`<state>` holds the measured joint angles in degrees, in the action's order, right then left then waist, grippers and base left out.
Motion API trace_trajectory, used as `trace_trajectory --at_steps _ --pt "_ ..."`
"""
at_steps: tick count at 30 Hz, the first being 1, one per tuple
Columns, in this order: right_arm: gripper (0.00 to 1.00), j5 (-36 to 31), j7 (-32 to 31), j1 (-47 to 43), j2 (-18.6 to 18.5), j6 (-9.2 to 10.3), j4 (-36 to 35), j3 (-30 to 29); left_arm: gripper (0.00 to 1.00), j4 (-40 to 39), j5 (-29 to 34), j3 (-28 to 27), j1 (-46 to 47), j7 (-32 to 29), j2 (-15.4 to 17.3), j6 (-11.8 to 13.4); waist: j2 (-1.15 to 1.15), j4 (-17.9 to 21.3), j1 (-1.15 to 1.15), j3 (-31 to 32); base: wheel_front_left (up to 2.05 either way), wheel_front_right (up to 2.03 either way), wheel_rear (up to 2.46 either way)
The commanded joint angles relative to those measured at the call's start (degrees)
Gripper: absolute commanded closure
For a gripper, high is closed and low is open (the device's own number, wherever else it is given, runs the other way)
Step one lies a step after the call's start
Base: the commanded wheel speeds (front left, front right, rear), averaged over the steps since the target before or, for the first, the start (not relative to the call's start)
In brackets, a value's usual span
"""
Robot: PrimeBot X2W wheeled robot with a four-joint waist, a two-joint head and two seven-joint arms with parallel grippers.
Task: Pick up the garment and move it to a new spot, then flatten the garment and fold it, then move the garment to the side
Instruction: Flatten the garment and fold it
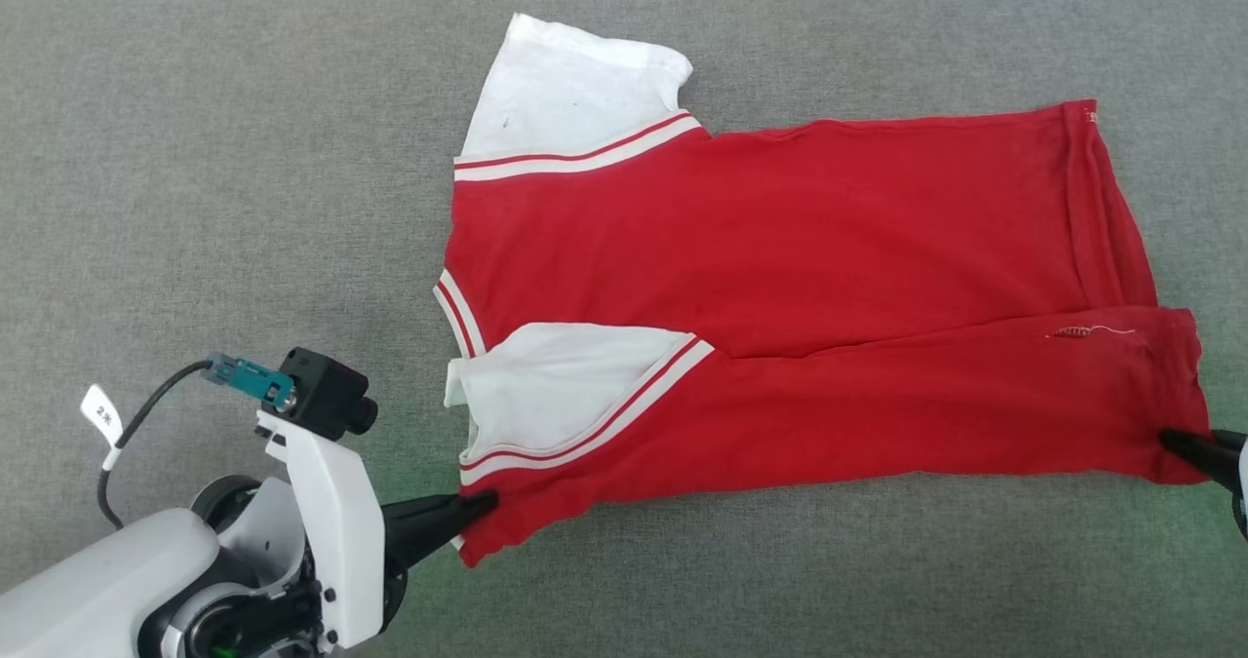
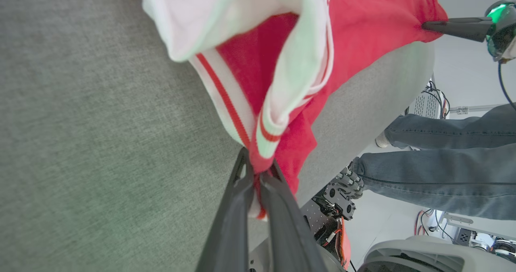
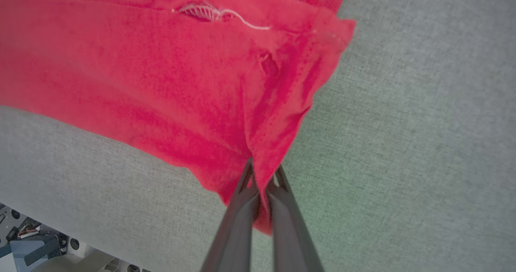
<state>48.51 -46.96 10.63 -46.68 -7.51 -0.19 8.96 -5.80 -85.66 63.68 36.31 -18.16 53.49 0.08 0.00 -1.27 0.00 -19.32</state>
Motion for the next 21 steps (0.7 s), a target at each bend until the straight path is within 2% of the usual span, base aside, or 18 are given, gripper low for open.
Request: trace_trajectory --at_steps 1,2,3,4,5,6,7,9,12,15,21 --pt "1.00 0.2 0.5 -1.2 0.4 0.04 -0.7 -0.9 1.00 -0.7 0.3 -0.1 -1.0 0.9 -0.3 0.5 0.00 -0.2 0.00 -0.1 0.00 0.00 0.00" --pt "0.92 -0.1 0.8 -1.5 0.6 0.04 -1.1 -1.2 1.00 -0.8 0.5 -0.2 -1.2 1.5 -0.5 0.8 0.00 -0.2 0.00 -0.1 0.00 0.00 0.00" --pt "0.59 -0.5 1.3 -1.6 0.7 0.04 -1.6 -1.4 1.00 -0.7 0.6 -0.3 -1.4 1.9 -0.6 0.9 0.00 -0.2 0.00 -0.1 0.00 0.00 0.00" --pt "0.04 -1.1 2.3 -1.7 1.0 0.04 -2.1 -2.0 1.00 -0.6 0.8 -0.4 -1.4 2.3 -0.7 0.9 0.00 -0.2 0.00 -0.1 0.00 0.00 0.00" --pt "0.00 -1.6 3.3 -1.7 1.3 0.04 -2.3 -2.6 0.65 -0.4 1.4 -0.7 -1.3 3.0 -0.8 1.0 0.00 -0.2 0.00 -0.1 0.00 0.00 0.00" --pt "0.00 -2.2 4.3 -1.7 1.6 0.04 -2.6 -3.2 0.26 -0.1 1.3 -1.0 -1.4 3.7 -0.9 1.2 0.00 -0.2 0.00 -0.1 0.00 0.00 0.00" --pt "0.00 -2.9 5.5 -1.8 2.0 0.04 -2.6 -4.2 0.03 0.0 1.1 -1.2 -1.5 4.2 -0.9 1.2 0.00 -0.2 0.00 -0.1 0.00 0.00 0.00" --pt "0.00 -4.3 8.6 -1.4 3.5 0.04 -2.7 -6.6 0.00 0.2 1.6 -2.1 -1.3 5.7 -0.1 1.1 0.00 -0.1 0.00 -0.4 0.00 0.00 0.00" --pt "0.00 -7.7 15.2 0.0 6.7 0.04 -3.9 -9.4 0.00 1.5 1.7 -4.6 -1.2 9.7 0.9 2.8 0.00 0.5 0.00 -1.0 0.00 0.00 0.00" --pt "0.00 -11.2 23.8 1.2 9.7 0.05 -5.5 -9.4 0.00 4.4 3.5 -7.0 0.0 14.2 1.2 5.3 0.00 1.1 0.00 -1.9 0.00 0.00 0.00" --pt "0.00 -16.3 39.0 3.5 16.9 0.04 -4.6 -8.6 0.00 15.0 7.6 -11.4 7.4 20.8 -2.3 8.1 0.00 2.8 0.00 -3.9 0.00 0.00 0.00"
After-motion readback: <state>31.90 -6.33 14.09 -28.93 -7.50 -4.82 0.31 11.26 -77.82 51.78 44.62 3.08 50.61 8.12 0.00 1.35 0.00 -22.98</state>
